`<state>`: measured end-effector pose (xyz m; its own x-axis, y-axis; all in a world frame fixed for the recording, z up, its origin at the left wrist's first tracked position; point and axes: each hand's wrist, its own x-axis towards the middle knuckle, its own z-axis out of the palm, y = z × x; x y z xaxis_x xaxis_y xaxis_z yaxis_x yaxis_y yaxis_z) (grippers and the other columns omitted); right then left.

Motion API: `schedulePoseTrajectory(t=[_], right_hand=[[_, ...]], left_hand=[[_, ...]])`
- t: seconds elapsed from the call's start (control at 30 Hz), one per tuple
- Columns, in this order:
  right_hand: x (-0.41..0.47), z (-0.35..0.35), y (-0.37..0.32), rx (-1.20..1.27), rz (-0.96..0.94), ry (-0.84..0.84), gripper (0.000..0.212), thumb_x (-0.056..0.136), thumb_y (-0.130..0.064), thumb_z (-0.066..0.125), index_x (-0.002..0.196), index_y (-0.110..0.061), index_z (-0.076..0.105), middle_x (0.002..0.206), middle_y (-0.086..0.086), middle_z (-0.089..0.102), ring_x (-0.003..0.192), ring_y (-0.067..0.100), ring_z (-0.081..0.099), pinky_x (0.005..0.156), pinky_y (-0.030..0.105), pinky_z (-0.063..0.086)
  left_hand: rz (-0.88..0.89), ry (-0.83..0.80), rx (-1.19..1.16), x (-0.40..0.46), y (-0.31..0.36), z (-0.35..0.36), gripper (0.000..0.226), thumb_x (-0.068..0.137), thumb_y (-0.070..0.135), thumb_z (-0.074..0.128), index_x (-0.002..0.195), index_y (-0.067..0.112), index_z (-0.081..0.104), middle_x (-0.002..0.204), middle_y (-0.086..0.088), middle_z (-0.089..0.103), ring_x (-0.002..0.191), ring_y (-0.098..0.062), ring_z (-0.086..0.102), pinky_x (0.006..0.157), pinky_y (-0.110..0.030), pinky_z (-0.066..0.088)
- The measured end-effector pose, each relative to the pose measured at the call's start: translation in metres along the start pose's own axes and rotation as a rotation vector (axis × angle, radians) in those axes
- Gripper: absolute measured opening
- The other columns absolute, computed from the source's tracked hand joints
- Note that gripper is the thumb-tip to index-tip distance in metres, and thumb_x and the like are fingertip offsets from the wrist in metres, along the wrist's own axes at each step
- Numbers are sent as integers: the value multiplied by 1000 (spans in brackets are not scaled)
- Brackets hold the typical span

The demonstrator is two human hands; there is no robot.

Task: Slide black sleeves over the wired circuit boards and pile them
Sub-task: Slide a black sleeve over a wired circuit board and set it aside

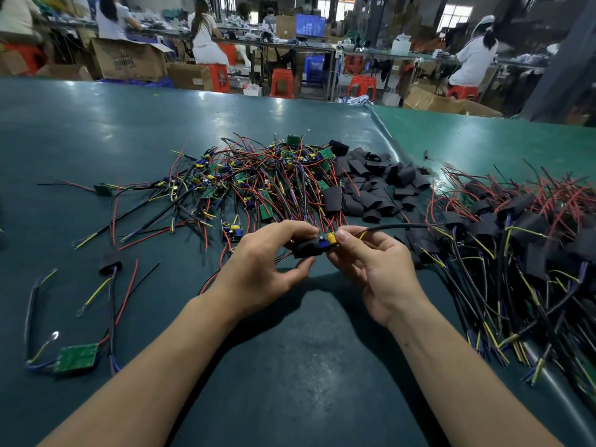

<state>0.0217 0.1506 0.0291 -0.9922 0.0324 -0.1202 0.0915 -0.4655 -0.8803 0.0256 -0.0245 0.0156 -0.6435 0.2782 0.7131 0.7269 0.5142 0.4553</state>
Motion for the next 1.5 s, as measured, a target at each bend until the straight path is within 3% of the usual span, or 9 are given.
schedulePoseTrajectory(t=[0.13,0.3,0.63,0.9,1.13,1.27,1.33,1.4,1.5], right_hand=[[-2,1,1,-133,-59,-12,3,80,-5,72,79,-6,70,72,10,72,66,20,70,61,28,59],[-5,4,2,-159,-94,37,9,84,0,70,76,-2,69,69,11,71,63,19,69,56,23,57],[-6,2,-1,80,182,-85,9,88,0,66,80,6,65,78,18,72,70,29,73,58,24,58],[-9,4,0,-212,1,-97,12,82,-8,74,72,-14,72,74,5,70,74,18,68,57,27,56],[-12,2,-3,-361,-129,-118,6,82,-6,75,79,-11,72,70,4,70,67,13,65,55,23,52],[-10,2,-2,-191,44,-110,4,75,-8,76,77,-10,73,68,2,69,59,11,64,49,19,49],[-10,2,-3,-87,119,-99,14,67,-13,77,79,-9,73,68,2,69,57,9,63,48,17,49],[-9,0,-2,-176,44,-99,16,65,-16,79,79,-10,74,70,2,70,59,10,63,49,18,49],[-10,1,3,-376,-174,-144,5,79,-8,77,78,-12,74,70,3,72,61,12,63,51,20,48]], left_hand=[[20,55,54,0,-1,0,34,76,0,79,109,4,69,101,-2,71,90,-16,67,85,-32,55],[21,60,73,0,-1,1,34,75,0,80,107,3,69,100,-4,70,89,-17,65,84,-31,54],[1,40,65,2,2,2,37,74,-4,78,109,0,67,101,-7,67,92,-22,64,83,-38,54],[46,82,66,2,5,0,33,75,-4,78,106,1,69,100,-5,71,89,-21,67,83,-37,54],[99,77,104,1,5,-4,36,75,-3,78,110,0,69,103,-8,71,93,-20,67,87,-31,53],[139,60,123,3,5,-4,35,76,-2,78,110,0,69,99,-7,71,90,-23,67,84,-34,54],[149,51,119,3,6,-2,34,76,-1,78,110,1,69,98,-6,71,87,-24,67,81,-37,55],[149,43,126,3,7,-1,36,76,-1,79,110,1,70,99,-6,72,87,-25,68,80,-38,55],[145,58,131,3,8,-2,36,76,0,78,111,2,70,101,-6,72,88,-23,68,82,-33,55]])
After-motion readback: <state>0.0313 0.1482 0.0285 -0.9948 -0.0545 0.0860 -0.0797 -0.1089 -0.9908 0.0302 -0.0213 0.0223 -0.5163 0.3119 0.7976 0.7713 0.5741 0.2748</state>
